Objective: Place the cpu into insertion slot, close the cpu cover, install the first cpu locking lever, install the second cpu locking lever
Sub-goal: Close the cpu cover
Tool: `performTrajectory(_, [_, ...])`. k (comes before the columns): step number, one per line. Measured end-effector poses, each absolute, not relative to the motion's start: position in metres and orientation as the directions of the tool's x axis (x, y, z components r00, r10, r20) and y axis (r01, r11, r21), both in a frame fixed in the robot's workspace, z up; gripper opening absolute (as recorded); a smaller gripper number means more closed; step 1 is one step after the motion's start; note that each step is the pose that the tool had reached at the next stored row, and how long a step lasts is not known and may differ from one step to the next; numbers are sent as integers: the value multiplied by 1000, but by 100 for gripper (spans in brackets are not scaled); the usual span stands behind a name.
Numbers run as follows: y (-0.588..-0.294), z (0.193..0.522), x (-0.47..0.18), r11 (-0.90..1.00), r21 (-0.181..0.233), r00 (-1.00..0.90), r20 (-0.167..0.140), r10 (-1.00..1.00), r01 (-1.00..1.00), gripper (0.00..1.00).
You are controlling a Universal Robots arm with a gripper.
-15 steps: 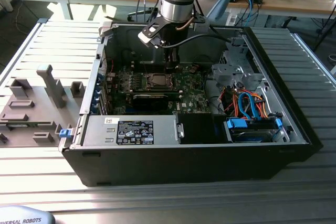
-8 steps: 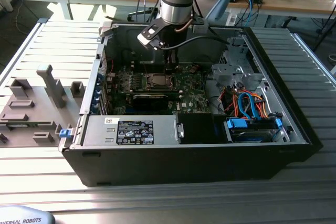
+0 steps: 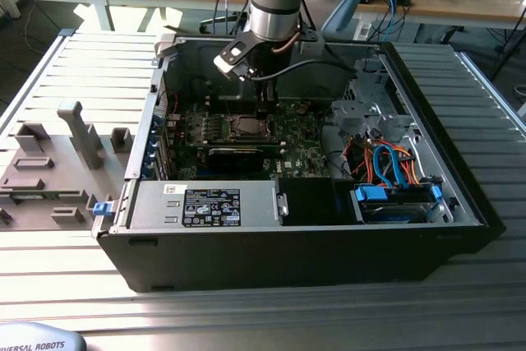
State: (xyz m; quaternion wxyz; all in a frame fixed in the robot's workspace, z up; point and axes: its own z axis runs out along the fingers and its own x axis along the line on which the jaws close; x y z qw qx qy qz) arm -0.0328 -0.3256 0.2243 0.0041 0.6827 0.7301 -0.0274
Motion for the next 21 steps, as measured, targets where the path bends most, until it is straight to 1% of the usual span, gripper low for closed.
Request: performTrajectory(21, [-326, 215, -36, 66, -34, -68, -43, 997, 997, 11])
